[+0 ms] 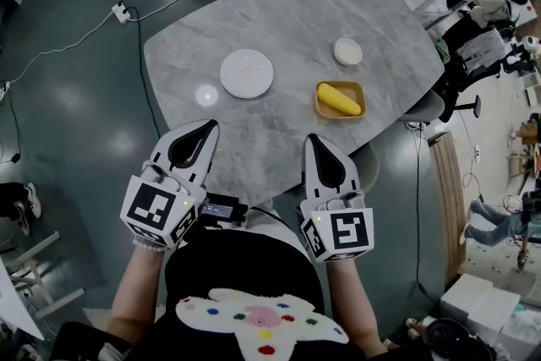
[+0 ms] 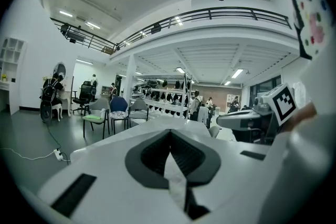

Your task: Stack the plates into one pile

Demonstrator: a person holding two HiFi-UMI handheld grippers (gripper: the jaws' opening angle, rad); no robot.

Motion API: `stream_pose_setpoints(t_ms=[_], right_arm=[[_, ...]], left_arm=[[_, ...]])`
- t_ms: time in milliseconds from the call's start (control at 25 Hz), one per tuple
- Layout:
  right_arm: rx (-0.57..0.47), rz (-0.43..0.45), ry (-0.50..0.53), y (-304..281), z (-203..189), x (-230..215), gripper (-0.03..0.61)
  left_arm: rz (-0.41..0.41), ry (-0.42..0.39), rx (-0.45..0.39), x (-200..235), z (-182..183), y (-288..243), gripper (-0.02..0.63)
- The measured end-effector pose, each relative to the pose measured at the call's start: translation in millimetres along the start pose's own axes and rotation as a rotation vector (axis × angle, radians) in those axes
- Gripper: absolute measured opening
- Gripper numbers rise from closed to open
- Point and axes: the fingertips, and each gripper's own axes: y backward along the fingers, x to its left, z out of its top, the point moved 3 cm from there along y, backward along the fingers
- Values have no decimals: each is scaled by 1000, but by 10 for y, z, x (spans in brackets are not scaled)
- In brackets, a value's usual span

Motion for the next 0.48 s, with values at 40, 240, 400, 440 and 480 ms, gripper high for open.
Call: stream_pose_setpoints(t_ms=[40,240,400,440,480], right_arm=[[1,0,1,-3,2,-4,3],[6,2,12,-32,7,-15,3],[6,5,16,-46,16,-6,3],[7,5,15,-52,19,-1,3],[7,5,14,-61,21,3,3]], left_arm=[[-1,-4,1,-7,5,-7,11],[-11,-7,-3,-21,12,-48,11],[-20,-8,-6,-36,33,-64,11],[-22,-8,-7,-34,41,-66,11],[-24,-8,-8,-30,47,-70,11]])
